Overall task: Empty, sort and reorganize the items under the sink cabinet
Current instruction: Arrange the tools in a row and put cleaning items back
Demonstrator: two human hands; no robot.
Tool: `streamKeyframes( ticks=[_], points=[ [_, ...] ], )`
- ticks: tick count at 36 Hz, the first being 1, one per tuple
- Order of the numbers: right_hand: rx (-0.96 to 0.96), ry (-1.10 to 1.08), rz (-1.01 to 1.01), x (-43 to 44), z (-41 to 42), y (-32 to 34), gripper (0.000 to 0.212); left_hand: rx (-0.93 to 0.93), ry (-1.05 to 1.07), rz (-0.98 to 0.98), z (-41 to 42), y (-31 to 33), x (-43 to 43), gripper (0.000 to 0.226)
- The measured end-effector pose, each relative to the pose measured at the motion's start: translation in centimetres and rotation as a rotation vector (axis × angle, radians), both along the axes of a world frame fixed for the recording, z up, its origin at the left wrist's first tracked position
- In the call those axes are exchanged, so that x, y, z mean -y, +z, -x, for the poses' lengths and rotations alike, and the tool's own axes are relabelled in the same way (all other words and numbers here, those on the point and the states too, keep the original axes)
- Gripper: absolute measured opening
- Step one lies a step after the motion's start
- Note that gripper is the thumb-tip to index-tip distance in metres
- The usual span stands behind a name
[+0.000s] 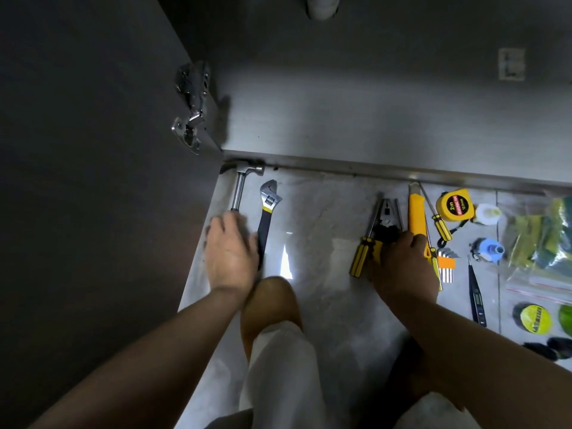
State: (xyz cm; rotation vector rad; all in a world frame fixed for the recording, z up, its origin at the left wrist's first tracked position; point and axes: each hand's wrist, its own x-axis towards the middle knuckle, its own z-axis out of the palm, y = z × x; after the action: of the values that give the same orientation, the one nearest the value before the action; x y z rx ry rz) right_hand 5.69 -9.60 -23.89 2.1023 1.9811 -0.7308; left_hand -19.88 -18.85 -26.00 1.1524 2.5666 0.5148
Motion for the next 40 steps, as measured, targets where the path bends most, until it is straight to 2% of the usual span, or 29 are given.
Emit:
streamKeyframes(
  ticks=[3,10,20,27,30,32,34,35,37,40],
  points=[
    [0.101,0.062,0.01,-0.1,0.3,0.2,0.057,0.096,-0.108,0.082,-1.0,-0.2,0.6,0.045],
    [0.156,0.145,0.041,-0.8,0.1,0.3,0.062,0.117,-0.106,0.139,-0.8,-0.1,-0.1,0.026],
    [0.235,0.182,0.1,-2.3,-0.2,-0.4,0.076,0.007,-0.061,0.138,-0.5,-0.7,0.0,0.021],
    [0.195,0.168,0.112,-1.9,-0.7,-0.8,0.079,0.005,-0.059,0.14,-0.4,-0.6,0.1,0.024],
    [0.118,0.084,0.146,-1.9,-0.8,-0.5,0.077,-0.007,-0.047,0.117,-0.5,-0.5,0.1,0.031],
    [0.037,-0.002,0.129,-1.7,-0.6,0.0,0.073,-0.031,-0.084,0.024,-0.8,-0.4,0.0,0.032],
    [-0.05,-0.052,0.088,-1.0,-0.3,0.6,0.075,0.095,-0.136,-0.084,-2.0,-0.1,-0.5,0.026],
    [-0.092,-0.036,0.077,-0.6,0.1,0.9,0.075,0.246,-0.13,-0.099,-2.9,0.2,-0.9,0.023],
    [-0.18,0.01,0.093,0.2,1.0,1.5,0.068,0.661,-0.068,-0.017,-4.9,1.1,-2.0,0.02],
    [-0.282,0.042,0.148,1.3,3.1,1.9,0.057,1.275,0.02,0.161,-7.3,2.6,-3.3,0.034]
  ],
)
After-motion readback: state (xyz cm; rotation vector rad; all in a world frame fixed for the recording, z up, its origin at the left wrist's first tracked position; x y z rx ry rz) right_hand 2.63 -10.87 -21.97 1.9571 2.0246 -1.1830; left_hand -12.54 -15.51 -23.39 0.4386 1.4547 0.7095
